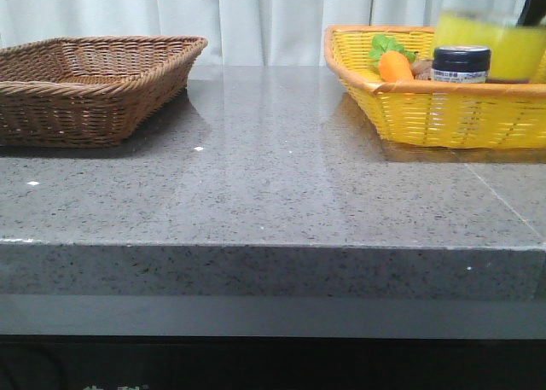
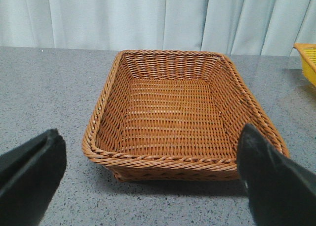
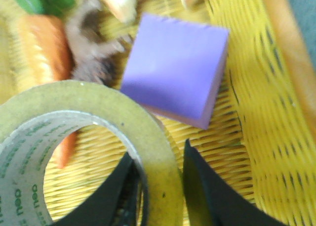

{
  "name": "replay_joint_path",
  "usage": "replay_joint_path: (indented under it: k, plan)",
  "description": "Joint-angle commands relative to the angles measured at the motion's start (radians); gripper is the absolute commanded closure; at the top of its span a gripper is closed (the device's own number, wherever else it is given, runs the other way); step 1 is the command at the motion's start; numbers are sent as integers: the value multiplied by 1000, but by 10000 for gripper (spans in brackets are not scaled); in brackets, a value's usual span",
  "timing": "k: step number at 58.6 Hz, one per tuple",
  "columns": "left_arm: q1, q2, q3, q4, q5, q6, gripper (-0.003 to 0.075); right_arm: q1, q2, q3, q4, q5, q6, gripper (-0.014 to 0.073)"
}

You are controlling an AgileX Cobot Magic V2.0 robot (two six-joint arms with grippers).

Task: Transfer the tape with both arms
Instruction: 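Grasp the yellow tape roll by its rim with the right gripper and lift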

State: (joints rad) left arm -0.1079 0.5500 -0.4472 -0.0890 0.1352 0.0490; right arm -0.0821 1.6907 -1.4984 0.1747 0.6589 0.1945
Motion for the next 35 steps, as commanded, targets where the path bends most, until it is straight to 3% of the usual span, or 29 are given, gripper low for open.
replay_joint_path:
  k: [1,16,35]
  plan:
    - [1,7,-38,1,-89,-6,30,-6,-111,-36,23,-86,-3,454]
    - [1,7,-38,1,-89,-6,30,74,-210,-36,24,-95,-74,454]
    - [1,7,-38,1,-89,-6,30,376,-245,-29,24,-79,-128,454]
